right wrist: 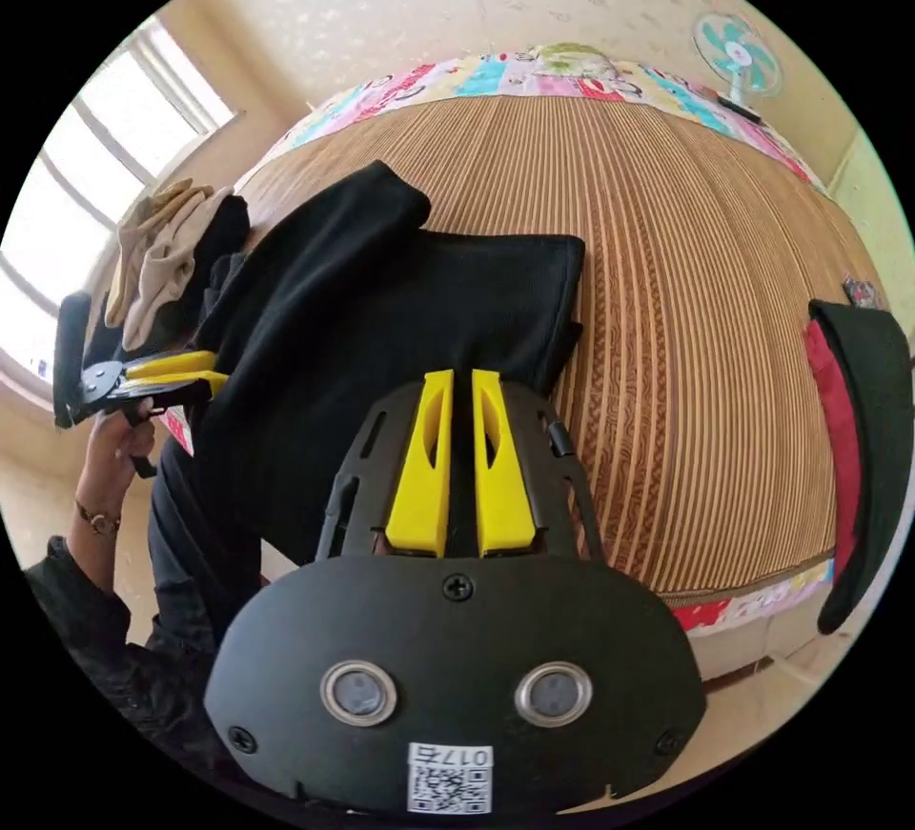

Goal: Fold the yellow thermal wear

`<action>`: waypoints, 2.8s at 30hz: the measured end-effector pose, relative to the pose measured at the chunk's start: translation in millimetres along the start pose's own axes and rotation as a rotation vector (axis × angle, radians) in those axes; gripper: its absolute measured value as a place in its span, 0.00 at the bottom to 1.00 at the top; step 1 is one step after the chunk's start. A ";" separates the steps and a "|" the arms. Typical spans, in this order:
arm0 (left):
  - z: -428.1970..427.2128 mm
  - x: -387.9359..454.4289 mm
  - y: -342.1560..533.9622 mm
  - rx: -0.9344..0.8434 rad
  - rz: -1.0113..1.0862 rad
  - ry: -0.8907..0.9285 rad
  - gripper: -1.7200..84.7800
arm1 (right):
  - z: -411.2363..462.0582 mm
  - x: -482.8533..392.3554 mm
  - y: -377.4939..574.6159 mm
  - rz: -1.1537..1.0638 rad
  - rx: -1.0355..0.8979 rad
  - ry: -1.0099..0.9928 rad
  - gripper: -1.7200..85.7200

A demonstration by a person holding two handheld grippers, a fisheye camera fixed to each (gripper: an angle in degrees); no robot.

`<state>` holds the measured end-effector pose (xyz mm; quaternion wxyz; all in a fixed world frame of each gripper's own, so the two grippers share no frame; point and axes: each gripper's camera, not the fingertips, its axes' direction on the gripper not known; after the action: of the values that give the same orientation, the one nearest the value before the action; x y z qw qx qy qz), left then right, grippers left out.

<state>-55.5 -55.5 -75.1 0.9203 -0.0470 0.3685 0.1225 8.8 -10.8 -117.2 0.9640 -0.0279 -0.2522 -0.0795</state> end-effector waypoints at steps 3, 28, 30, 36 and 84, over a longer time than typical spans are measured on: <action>-50.7 13.3 39.0 0.145 0.200 0.153 0.08 | -68.5 -13.0 30.4 -0.132 0.185 -0.232 0.04; -40.1 -94.9 -99.3 -0.133 -0.109 -0.192 0.12 | 73.8 51.7 -163.1 0.035 -0.093 0.036 0.13; -19.8 -98.2 -99.0 -0.255 -0.128 -0.347 0.14 | 105.5 50.5 -173.6 0.021 -0.240 0.021 0.15; -21.7 -91.2 -49.7 -0.283 -0.123 -0.304 0.10 | 76.6 35.7 -142.8 -0.040 -0.196 0.069 0.10; -349.7 -12.6 47.9 1.006 -0.160 0.188 0.05 | -467.8 43.1 24.2 -0.012 1.118 0.239 0.04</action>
<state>-309.9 -73.5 -319.5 0.7986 0.3624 0.4581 -0.1454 275.3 -36.8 -504.0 0.8536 0.4969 -0.1454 0.0579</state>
